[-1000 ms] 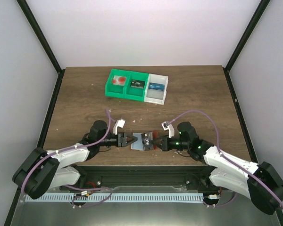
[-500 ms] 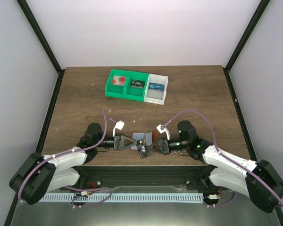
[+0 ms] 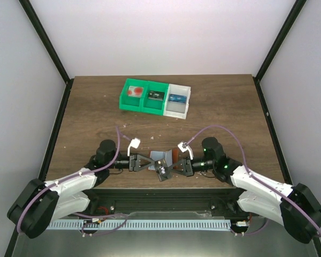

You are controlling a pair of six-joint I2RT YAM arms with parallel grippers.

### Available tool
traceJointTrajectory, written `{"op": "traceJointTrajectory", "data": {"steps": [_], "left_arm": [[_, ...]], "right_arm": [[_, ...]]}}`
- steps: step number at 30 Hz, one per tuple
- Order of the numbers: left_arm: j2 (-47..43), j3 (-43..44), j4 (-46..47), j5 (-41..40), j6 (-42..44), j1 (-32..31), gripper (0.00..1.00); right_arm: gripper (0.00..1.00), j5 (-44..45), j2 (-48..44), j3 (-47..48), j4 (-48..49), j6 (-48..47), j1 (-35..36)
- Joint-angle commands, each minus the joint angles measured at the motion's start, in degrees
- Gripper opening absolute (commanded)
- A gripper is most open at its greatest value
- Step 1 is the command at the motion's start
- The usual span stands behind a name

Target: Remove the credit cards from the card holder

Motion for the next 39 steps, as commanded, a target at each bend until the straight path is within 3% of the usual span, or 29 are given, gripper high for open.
{"op": "traceJointTrajectory", "data": {"steps": [1, 7, 12, 16, 20, 24, 29, 33, 35, 37, 39], "left_arm": [[0.8, 1.7, -2.1, 0.7, 1.7, 0.1, 0.41], [1.4, 0.1, 5.3, 2.8, -2.5, 0.2, 0.29], [2.3, -0.7, 7.9, 4.3, -3.7, 0.2, 0.00], [2.6, -1.4, 9.9, 5.2, -4.9, 0.1, 0.00], [-0.4, -0.3, 4.5, 1.2, -3.4, 0.1, 0.00], [-4.9, 2.9, -10.0, -8.5, -0.4, 1.1, 0.00], [-8.2, 7.7, -20.3, -23.0, 1.2, 4.0, 0.00], [-3.3, 14.1, -19.6, -33.0, 2.4, 6.2, 0.00], [0.9, 17.6, -16.7, -38.0, 3.1, 6.3, 0.00], [6.6, 21.8, -13.5, -42.9, 3.4, 6.4, 0.00], [12.7, 27.3, -11.3, -47.1, 3.5, 6.7, 0.00]], "right_arm": [[0.01, -2.6, -0.9, 2.9, 0.4, -0.4, -0.3], [0.01, -3.1, 0.4, 2.6, 1.5, 0.1, -0.4], [0.00, -2.7, 0.9, 2.1, 2.7, 0.9, -0.3], [0.01, -2.3, 1.8, 2.4, 3.2, 1.4, -0.4], [0.23, 2.4, 0.5, 2.8, 1.1, 1.6, -0.4], [0.29, 9.4, -2.1, 2.5, -0.7, 3.3, -0.4], [0.39, 16.4, -4.2, 1.5, -3.3, 4.8, -0.3], [0.59, 19.6, -6.1, 1.3, -5.3, 4.7, -0.3], [0.73, 19.5, -6.4, 1.4, -5.5, 5.0, -0.4], [0.94, 19.1, -6.7, 1.5, -5.4, 5.1, -0.4], [1.00, 19.2, -7.3, 1.6, -5.6, 5.1, -0.4]]}}
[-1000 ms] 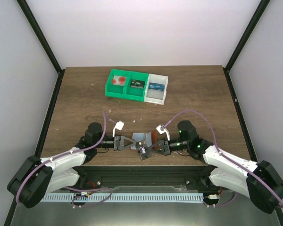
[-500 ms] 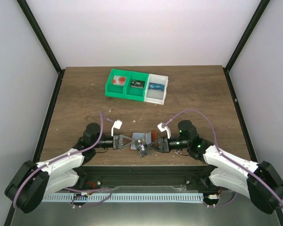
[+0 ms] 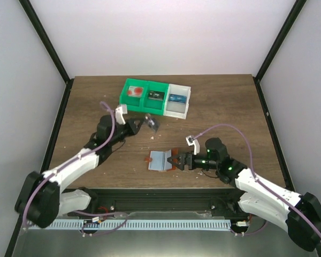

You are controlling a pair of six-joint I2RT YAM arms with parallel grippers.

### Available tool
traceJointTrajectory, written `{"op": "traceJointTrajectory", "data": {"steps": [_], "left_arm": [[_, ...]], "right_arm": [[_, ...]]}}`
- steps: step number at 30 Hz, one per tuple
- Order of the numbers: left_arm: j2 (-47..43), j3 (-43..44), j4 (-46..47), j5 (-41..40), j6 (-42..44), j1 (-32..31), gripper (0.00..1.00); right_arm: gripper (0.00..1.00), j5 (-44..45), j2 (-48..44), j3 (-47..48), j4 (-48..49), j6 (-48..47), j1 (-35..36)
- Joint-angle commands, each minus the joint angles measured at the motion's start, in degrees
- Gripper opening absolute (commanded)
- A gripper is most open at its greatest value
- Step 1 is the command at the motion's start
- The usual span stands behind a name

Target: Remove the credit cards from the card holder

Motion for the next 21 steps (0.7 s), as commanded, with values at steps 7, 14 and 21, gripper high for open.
{"op": "traceJointTrajectory", "data": {"steps": [7, 14, 21], "left_arm": [[26.7, 23.7, 10.0, -22.3, 3.2, 0.9, 0.00], [40.7, 34.7, 12.7, -26.8, 5.2, 1.0, 0.00], [51.0, 41.7, 14.3, -27.5, 5.6, 1.1, 0.00]], "right_arm": [[1.00, 1.4, -4.7, 2.9, -4.5, -1.6, -0.1], [1.00, 1.9, -7.3, 4.8, -9.9, -4.1, -0.2], [1.00, 4.1, -8.7, 6.6, -13.3, -5.9, -0.2]]}}
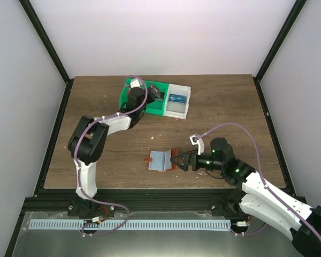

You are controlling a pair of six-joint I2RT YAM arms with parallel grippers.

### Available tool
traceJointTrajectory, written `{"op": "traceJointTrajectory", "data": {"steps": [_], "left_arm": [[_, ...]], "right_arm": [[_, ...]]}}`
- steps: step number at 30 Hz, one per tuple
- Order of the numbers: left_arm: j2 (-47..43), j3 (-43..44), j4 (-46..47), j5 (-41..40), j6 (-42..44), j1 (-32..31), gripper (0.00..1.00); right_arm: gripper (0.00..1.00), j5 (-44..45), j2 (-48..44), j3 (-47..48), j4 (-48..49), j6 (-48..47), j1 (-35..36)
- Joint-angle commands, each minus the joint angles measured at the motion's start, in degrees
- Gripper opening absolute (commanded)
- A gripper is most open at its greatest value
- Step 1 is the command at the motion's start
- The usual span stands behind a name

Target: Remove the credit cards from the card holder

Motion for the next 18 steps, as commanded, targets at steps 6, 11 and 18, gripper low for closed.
{"op": "traceJointTrajectory", "data": {"steps": [6, 11, 18], "left_arm": [[10.2, 10.7, 1.6, -4.0, 4.8, 0.2, 0.00], [12.8, 14.4, 1.3, -3.7, 6.7, 0.2, 0.00], [15.1, 16.7, 0.0, -3.7, 8.6, 0.2, 0.00]], "right_arm": [[1.00, 0.9, -1.1, 4.5, -4.5, -2.0, -0.1], [1.00, 2.3, -2.9, 5.0, -6.3, -1.9, -0.2], [1.00, 2.9, -4.5, 5.5, -7.4, -1.2, -0.1]]}}
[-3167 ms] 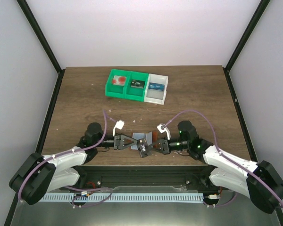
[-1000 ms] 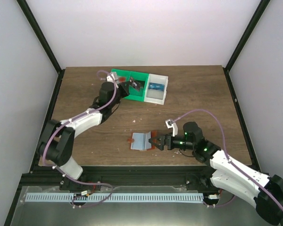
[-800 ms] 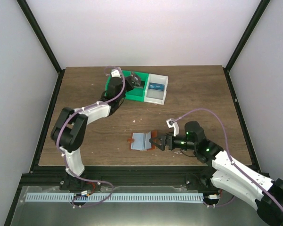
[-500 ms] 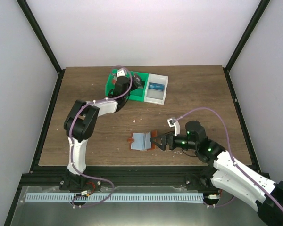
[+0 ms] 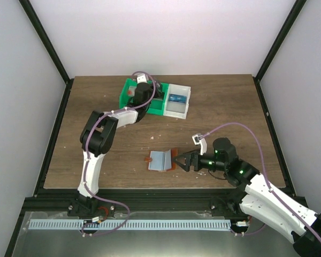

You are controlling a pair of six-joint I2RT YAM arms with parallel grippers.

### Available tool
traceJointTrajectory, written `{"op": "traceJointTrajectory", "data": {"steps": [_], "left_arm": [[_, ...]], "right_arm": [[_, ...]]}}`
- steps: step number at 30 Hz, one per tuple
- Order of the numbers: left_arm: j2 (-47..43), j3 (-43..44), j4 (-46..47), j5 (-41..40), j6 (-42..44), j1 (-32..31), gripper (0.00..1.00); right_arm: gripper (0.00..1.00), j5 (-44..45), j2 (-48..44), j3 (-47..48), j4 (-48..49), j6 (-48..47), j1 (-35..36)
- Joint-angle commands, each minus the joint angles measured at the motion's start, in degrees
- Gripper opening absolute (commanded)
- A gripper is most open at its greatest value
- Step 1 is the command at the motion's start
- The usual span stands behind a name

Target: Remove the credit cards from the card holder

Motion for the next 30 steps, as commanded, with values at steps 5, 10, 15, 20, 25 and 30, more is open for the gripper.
{"op": "traceJointTrajectory", "data": {"steps": [5, 10, 15, 20, 25, 30], "left_arm": [[2.7, 1.9, 0.3, -1.0, 3.3, 0.2, 0.00], [4.2, 3.2, -0.5, -1.2, 4.7, 0.2, 0.00], [5.5, 4.3, -0.9, -0.8, 5.1, 0.2, 0.00], [6.8, 5.3, -1.6, -0.3, 5.3, 0.1, 0.00], [7.2, 6.0, -2.0, 1.5, 6.5, 0.1, 0.08], [7.1, 6.6, -3.1, 3.0, 8.6, 0.2, 0.18]], "right_arm": [[1.00, 1.5, -3.0, 2.8, -2.2, 0.5, -0.2], [1.00, 2.1, -4.0, 2.7, -2.7, 0.9, -0.2], [1.00, 2.4, -3.8, 2.7, -2.8, 0.4, -0.2], [1.00, 2.6, -3.5, 3.1, -2.9, 0.0, -0.2], [1.00, 2.9, -3.4, 3.1, -2.5, 0.0, -0.1], [1.00, 2.7, -3.1, 3.2, -1.9, 0.5, -0.2]]}}
